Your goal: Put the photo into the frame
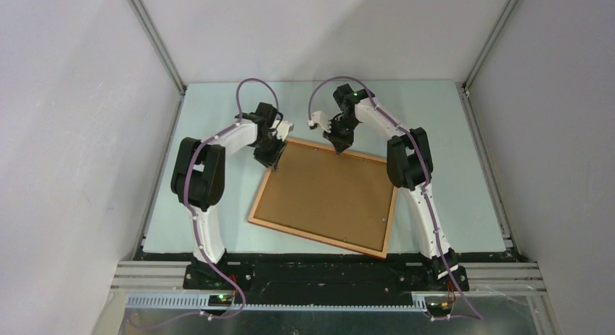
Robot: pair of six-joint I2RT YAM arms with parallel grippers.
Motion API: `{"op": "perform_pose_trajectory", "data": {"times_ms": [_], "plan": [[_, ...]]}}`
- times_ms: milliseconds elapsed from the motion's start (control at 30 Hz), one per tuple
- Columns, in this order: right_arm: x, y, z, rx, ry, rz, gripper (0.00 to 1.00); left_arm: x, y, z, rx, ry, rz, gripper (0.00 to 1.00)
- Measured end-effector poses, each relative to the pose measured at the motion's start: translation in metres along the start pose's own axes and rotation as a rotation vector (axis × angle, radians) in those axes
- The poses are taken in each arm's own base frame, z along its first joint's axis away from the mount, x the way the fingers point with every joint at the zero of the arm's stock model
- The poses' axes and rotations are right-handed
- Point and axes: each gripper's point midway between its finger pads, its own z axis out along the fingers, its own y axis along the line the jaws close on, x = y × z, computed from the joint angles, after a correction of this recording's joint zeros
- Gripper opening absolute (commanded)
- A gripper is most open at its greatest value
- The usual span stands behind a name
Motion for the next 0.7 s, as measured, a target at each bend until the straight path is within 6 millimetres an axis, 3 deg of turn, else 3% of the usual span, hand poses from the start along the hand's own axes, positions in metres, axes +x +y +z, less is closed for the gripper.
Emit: {"op": "perform_pose_trajectory", "data": {"times_ms": [200, 700], "plan": [[0.0000, 0.0001, 0.0002, 0.002, -0.001, -0.001, 0.00, -0.0003, 0.0059, -0.0002, -0.029, 0.001, 0.016, 0.48], [0.0001, 0.0000, 0.0002, 0.005, -0.003, -0.002, 0.00, 0.0015, 0.0052, -0.0004, -0.039, 0.016, 0.034, 0.25]]}}
